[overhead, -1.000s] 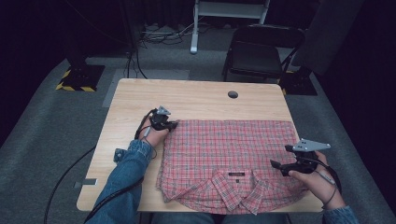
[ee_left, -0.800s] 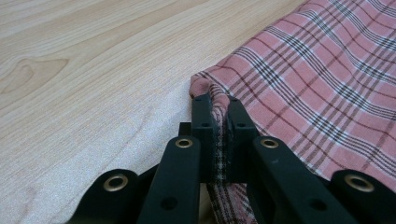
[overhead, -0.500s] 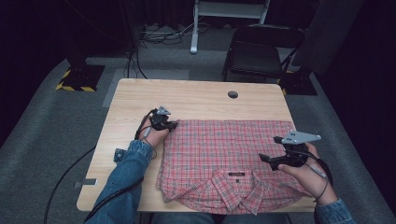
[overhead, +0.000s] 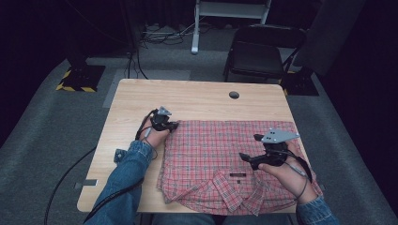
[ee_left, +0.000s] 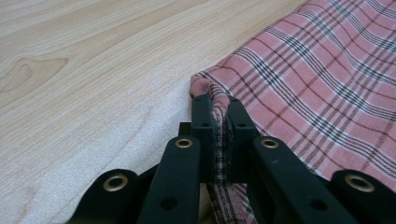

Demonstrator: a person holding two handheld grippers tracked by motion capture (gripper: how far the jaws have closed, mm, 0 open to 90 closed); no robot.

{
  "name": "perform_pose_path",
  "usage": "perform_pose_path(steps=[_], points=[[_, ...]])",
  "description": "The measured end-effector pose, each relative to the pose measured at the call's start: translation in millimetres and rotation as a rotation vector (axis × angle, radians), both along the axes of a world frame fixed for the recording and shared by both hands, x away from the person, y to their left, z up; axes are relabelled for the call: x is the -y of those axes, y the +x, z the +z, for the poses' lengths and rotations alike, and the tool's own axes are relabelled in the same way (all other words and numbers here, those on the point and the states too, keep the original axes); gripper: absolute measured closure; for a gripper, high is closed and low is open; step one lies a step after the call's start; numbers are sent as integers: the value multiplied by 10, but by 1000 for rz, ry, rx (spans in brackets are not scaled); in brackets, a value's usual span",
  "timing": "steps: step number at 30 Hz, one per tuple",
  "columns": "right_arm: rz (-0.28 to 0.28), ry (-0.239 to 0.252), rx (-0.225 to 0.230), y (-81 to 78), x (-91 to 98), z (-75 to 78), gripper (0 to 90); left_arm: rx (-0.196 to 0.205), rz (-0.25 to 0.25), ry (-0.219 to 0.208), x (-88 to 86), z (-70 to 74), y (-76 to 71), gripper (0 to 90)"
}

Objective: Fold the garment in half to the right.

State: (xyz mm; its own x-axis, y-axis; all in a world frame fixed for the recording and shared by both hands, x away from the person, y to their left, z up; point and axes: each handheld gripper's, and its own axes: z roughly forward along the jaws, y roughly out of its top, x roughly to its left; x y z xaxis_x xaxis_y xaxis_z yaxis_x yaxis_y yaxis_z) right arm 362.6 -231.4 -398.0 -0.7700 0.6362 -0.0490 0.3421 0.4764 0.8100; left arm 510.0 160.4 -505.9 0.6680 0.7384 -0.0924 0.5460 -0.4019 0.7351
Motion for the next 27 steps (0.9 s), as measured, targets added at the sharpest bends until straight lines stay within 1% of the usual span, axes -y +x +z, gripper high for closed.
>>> perform_pose_path(steps=[2,8,12,15,19,23,27], points=[[13,9,1,-1,-83,6,102,3,-1,4,4,1,-4,849],[52,37,18,-15,-315,29,102,2,2,-3,3,-2,0,849],[82,48,11,-27,-477,6,102,8,0,7,10,1,-8,849],[95,52,7,-23,-588,-16,102,4,1,2,7,0,-6,849],[102,59,12,-35,-718,-50,103,-14,-3,-15,-14,0,15,848],[124,58,15,-48,-870,-84,103,-5,-3,-3,-3,1,4,848],[157,58,5,-64,-1044,-127,103,-1,-2,-2,0,1,2,848]])
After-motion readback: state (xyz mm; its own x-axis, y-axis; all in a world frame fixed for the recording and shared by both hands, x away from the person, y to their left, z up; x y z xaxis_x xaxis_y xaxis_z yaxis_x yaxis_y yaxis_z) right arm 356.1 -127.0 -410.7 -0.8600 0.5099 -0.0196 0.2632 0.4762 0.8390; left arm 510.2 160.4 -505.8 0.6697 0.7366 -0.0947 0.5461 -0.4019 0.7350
